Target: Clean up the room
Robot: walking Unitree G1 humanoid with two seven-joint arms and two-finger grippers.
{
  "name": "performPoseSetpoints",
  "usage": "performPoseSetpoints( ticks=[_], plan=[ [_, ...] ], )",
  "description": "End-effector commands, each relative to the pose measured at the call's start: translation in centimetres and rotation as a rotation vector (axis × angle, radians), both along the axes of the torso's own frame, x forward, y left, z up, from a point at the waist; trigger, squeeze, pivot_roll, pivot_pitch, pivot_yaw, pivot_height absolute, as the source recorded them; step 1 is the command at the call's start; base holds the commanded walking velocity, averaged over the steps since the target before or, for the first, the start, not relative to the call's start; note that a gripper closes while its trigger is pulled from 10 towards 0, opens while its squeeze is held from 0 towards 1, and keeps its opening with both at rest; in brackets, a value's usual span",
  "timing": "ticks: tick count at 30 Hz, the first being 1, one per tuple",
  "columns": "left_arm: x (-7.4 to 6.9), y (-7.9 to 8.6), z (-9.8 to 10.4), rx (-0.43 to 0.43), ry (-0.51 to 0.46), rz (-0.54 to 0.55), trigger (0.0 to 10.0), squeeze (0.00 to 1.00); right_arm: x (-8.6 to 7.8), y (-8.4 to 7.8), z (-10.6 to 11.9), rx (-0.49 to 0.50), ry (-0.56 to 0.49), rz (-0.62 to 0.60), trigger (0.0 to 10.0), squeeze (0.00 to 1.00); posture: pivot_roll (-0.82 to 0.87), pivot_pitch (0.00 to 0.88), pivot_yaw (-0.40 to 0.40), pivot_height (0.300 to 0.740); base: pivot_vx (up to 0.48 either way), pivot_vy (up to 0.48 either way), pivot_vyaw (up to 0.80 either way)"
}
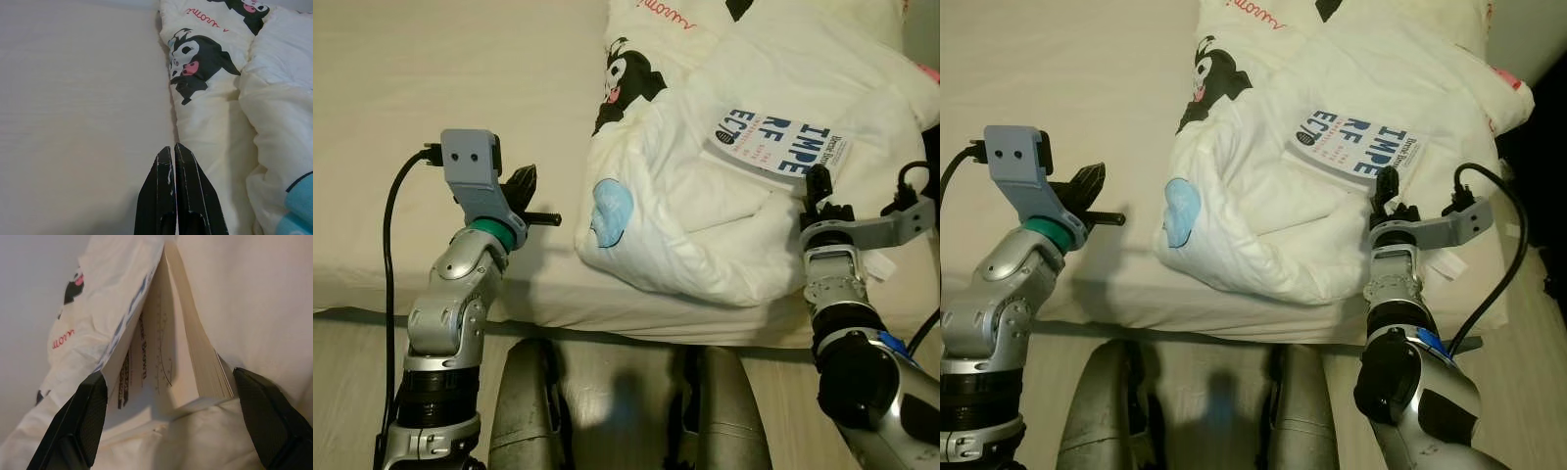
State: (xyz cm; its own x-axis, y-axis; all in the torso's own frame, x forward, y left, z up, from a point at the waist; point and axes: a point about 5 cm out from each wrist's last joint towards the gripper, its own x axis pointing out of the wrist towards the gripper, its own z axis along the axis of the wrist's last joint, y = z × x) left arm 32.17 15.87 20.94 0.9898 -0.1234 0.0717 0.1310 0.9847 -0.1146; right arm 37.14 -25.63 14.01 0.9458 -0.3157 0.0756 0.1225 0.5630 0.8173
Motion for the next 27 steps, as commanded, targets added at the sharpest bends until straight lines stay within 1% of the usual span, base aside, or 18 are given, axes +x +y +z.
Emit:
performPoseSetpoints(
  ticks=[1, 8, 10, 12, 13, 15, 17, 19, 21, 23, 24, 27],
  plan=[
    [-0.1, -0.1, -0.5, 0.003, 0.026, -0.004, 10.0, 0.0, -0.3, -0.2, -0.7, 0.001, 0.05, -0.013, 10.0, 0.0, 0.1, 0.234, 0.051, 0.585, 0.0, 0.0, 0.0],
    [-0.2, 0.1, -0.5, 0.006, 0.026, 0.002, 10.0, 0.0, -0.1, -0.2, -0.8, 0.03, 0.056, 0.012, 10.0, 0.0, 0.1, 0.234, 0.051, 0.585, 0.0, 0.0, 0.0],
    [-0.2, 0.2, -0.5, 0.007, 0.026, 0.005, 10.0, 0.0, 0.0, 0.0, -0.6, 0.054, 0.027, 0.039, 10.0, 0.0, 0.12, 0.237, 0.054, 0.585, 0.0, 0.0, 0.0],
    [-0.2, 0.2, -0.4, 0.008, 0.026, 0.007, 10.0, 0.0, 0.3, 0.3, 0.0, 0.069, -0.022, 0.065, 10.0, 0.0, 0.12, 0.237, 0.054, 0.585, 0.0, 0.0, 0.0],
    [-0.2, 0.2, -0.4, 0.008, 0.026, 0.007, 10.0, 0.0, 0.3, 0.3, 0.0, 0.069, -0.022, 0.065, 10.0, 0.0, 0.12, 0.237, 0.054, 0.585, 0.0, 0.0, 0.0],
    [-0.3, 0.2, -0.4, 0.009, 0.027, 0.006, 10.0, 0.0, 0.6, 0.7, 0.8, 0.079, -0.085, 0.109, 10.0, 0.0, 0.12, 0.238, 0.057, 0.585, 0.0, 0.0, 0.0],
    [-0.3, 0.2, -0.4, 0.009, 0.027, 0.006, 10.0, 0.0, 0.6, 0.7, 0.8, 0.079, -0.085, 0.109, 10.0, 0.0, 0.12, 0.238, 0.057, 0.585, 0.0, 0.0, 0.0],
    [-0.3, 0.2, -0.4, 0.01, 0.028, 0.004, 10.0, 0.0, 0.8, 1.0, 1.1, 0.077, -0.115, 0.146, 10.0, 0.0, 0.12, 0.238, 0.057, 0.585, 0.0, 0.0, 0.0],
    [-0.3, 0.1, -0.4, 0.008, 0.028, 0.002, 10.0, 0.0, 0.8, 1.2, 1.0, 0.07, -0.117, 0.152, 10.0, 0.0, 0.12, 0.239, 0.056, 0.585, 0.0, 0.0, 0.0],
    [-0.3, 0.1, -0.4, 0.008, 0.028, 0.002, 10.0, 0.0, 0.8, 1.2, 1.3, 0.068, -0.15, 0.161, 10.0, 0.0, 0.12, 0.239, 0.056, 0.585, 0.0, 0.0, 0.0],
    [-0.3, 0.1, -0.4, 0.008, 0.028, 0.002, 10.0, 0.0, 0.8, 1.2, 1.3, 0.068, -0.15, 0.161, 10.0, 0.0, 0.12, 0.239, 0.056, 0.585, 0.0, 0.0, 0.0],
    [-0.3, 0.1, -0.5, 0.008, 0.031, 0.002, 10.0, 0.0, 1.0, 1.2, 2.4, 0.072, -0.219, 0.174, 10.0, 0.0, 0.12, 0.239, 0.056, 0.585, 0.0, 0.0, 0.0]
  ],
)
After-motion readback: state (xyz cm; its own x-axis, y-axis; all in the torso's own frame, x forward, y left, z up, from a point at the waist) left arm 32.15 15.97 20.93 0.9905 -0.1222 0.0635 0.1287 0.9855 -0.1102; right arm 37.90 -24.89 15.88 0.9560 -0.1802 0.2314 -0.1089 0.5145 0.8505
